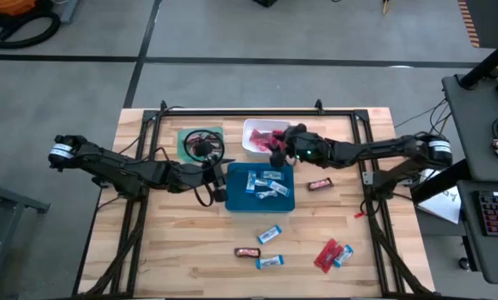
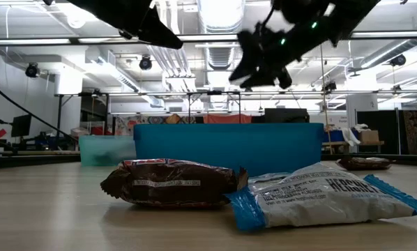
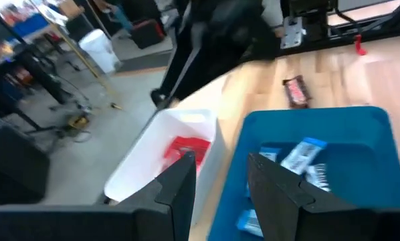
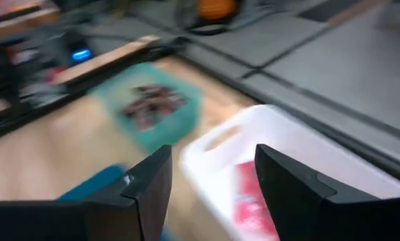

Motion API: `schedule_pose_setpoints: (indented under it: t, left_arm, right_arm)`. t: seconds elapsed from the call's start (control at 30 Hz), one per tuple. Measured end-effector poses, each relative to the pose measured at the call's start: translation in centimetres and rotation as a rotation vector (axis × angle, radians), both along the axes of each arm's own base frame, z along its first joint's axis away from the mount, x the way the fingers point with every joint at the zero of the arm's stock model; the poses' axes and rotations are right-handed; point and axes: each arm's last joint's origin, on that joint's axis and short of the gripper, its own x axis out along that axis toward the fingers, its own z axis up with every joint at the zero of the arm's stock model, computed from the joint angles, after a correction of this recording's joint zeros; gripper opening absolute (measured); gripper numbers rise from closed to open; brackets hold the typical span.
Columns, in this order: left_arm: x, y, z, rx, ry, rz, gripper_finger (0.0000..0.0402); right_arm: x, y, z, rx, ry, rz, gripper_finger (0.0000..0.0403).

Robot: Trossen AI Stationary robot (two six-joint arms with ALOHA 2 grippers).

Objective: Sort candy

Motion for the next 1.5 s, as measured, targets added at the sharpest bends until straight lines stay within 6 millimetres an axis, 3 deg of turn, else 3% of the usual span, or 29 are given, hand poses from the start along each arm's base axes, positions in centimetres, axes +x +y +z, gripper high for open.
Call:
schedule_pose_setpoints:
  t: [0.3,0.7,0.97,1.27,1.5]
  left_arm:
    - [-0.1,-1.2,-0.5,-0.196,0.006,-0.157,0.0117]
    - [-1.1,-5.8,-0.7,-0.347,0.019,-0.356,0.0117]
    - [-1.6,-8.6,-1.7,-0.405,0.056,-0.421,0.0117]
    - [-1.7,-10.9,-3.5,-0.469,0.133,-0.461,0.0119]
    - [-1.5,-13.1,-5.8,-0.513,0.191,-0.470,0.0150]
  right_arm:
    - [-2.3,6.5,2.3,0.043,0.063,0.345,0.0190]
    - [-4.3,14.6,1.0,0.162,0.192,0.579,0.0189]
    - [-5.6,18.0,0.6,0.246,0.208,0.659,0.0189]
    - [-6.7,20.6,-0.1,0.378,0.236,0.668,0.0189]
    - [-7.1,22.6,-1.8,0.501,0.344,0.681,0.0189]
